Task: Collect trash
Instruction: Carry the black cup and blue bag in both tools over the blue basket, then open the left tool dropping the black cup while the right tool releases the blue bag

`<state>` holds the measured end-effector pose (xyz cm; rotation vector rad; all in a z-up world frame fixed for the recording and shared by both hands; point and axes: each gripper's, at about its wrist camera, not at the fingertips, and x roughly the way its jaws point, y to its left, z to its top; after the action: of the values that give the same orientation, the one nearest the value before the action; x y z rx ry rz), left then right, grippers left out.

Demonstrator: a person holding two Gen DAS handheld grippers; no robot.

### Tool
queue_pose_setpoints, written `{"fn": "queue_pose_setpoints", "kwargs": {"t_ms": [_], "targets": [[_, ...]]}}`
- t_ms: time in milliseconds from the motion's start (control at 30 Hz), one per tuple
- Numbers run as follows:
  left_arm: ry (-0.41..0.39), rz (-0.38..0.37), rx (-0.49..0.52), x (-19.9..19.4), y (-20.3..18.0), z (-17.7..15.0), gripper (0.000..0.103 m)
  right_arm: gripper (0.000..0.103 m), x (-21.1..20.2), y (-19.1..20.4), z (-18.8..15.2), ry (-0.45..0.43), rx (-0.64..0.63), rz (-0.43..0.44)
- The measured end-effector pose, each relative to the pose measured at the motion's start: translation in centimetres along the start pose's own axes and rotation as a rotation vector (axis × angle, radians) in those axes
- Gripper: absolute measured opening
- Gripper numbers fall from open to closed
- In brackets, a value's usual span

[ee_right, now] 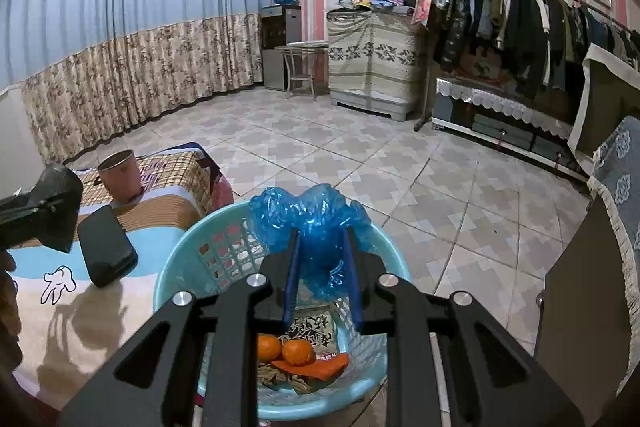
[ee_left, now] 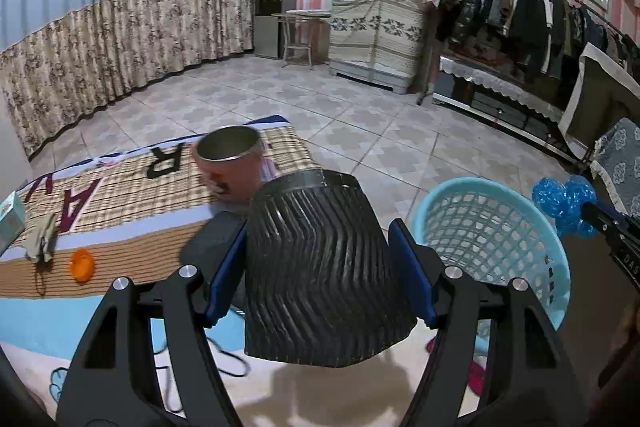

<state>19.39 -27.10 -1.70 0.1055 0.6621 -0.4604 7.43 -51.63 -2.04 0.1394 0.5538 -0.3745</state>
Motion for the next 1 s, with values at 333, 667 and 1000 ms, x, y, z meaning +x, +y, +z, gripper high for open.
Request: {"fn": "queue_pose_setpoints", "kwargs": {"t_ms": [333,667,1000], "targets": [[0.015,-0.064,0.080,1.4,-4.8,-1.2,0.068,0.021,0.4,-0.7,-1.3,0.019,0.020,0.000],[-0.009,-0.163,0.153,2.8,-9.8,-2.6,0.068,0.021,0.5,-1.5,-1.8,0.043,0.039,-0.002],[-0.019,-0.184,0.184,3.3,-11.5,-2.8,0.076,0.021,1.1,-2.7,-1.9,0.069,0.052,-0.017]]}}
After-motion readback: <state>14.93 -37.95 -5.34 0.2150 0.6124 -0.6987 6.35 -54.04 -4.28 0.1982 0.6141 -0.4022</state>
